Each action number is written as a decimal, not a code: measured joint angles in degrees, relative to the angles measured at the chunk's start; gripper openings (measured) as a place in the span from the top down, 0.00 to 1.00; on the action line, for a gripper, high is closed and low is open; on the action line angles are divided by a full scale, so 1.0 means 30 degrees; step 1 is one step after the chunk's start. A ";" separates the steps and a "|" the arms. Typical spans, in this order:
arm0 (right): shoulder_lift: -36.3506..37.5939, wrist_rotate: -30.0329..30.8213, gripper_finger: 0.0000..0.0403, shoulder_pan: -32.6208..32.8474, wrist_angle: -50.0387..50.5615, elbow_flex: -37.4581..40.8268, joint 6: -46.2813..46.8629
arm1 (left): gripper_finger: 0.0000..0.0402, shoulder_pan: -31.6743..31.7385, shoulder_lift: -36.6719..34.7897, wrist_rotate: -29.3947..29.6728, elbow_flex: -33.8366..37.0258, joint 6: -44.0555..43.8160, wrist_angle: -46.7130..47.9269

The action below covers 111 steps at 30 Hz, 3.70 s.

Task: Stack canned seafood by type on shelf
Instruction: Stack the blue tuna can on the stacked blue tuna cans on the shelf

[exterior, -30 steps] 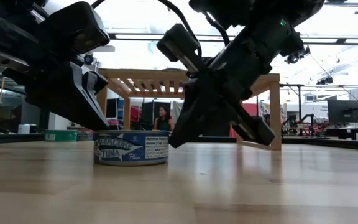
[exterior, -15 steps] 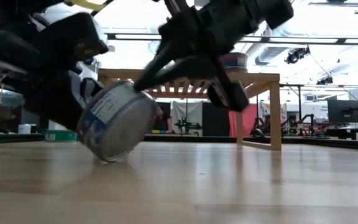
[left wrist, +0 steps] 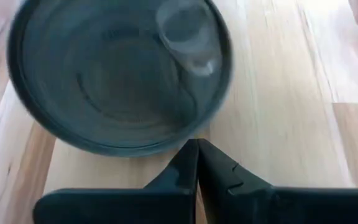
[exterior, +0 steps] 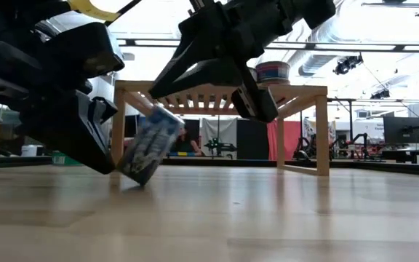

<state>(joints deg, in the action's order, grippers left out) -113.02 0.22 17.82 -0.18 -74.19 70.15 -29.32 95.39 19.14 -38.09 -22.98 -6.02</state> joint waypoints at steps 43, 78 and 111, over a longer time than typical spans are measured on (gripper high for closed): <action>0.0271 0.0432 1.00 -0.2074 0.6249 0.0962 -0.3242 | 1.00 0.1452 0.0845 -0.0191 -0.1400 0.0107 0.0088; 0.0283 -0.1120 1.00 -0.1137 0.2479 -0.0841 -0.2389 | 1.00 0.0652 0.1040 0.0376 -0.1357 0.1639 -0.0573; -0.0769 0.0235 1.00 -0.1443 0.7626 -0.0613 -0.2874 | 1.00 0.0061 -0.0778 0.0815 -0.1396 -0.1030 0.2666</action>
<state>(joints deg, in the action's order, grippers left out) -115.32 0.93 13.50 22.70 -76.03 61.53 -29.14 93.06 21.59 -42.27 -26.06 1.98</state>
